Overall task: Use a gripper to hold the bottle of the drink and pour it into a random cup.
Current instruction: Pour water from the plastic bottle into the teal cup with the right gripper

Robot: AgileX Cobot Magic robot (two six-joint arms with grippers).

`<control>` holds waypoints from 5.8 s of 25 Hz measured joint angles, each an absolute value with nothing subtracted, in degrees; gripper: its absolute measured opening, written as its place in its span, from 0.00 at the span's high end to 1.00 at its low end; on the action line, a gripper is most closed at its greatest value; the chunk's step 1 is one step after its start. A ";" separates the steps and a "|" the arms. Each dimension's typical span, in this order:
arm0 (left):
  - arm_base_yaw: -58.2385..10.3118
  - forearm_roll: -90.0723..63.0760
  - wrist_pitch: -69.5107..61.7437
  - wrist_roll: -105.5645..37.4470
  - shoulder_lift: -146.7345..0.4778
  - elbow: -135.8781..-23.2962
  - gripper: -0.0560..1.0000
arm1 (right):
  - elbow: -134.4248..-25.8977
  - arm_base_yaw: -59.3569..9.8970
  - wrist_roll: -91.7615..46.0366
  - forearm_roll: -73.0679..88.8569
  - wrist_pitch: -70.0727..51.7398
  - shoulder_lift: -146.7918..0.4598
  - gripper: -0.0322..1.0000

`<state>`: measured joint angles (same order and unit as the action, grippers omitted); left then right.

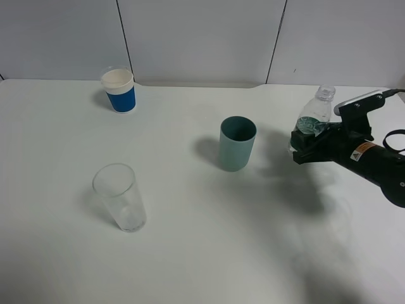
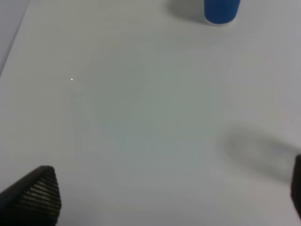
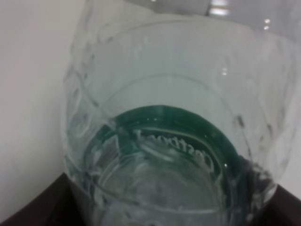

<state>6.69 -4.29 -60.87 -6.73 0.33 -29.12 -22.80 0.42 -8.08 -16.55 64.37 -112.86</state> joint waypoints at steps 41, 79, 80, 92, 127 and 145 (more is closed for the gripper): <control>6.69 -4.29 -60.87 -6.73 0.33 -29.12 0.01 | -32.14 -6.47 -14.21 -12.32 17.31 -81.50 0.41; 6.69 -4.29 -60.87 -6.73 0.33 -29.12 0.01 | -49.21 -27.34 24.02 -75.15 -17.79 -93.22 0.41; 6.69 -4.29 -60.87 -6.73 0.33 -29.12 0.01 | -49.21 -27.86 26.24 -77.15 -18.04 -93.22 0.41; 6.69 -4.29 -60.87 -6.73 0.33 -29.12 0.01 | -49.53 -34.30 30.28 -86.73 -24.84 -95.23 0.41; 6.69 -4.30 -60.87 -6.73 0.33 -29.12 0.01 | -43.74 -37.72 34.27 -94.63 -36.80 -95.25 0.41; 6.69 -4.30 -60.87 -6.73 0.33 -29.12 0.01 | -43.74 -37.72 29.19 -98.89 -38.04 -95.25 0.41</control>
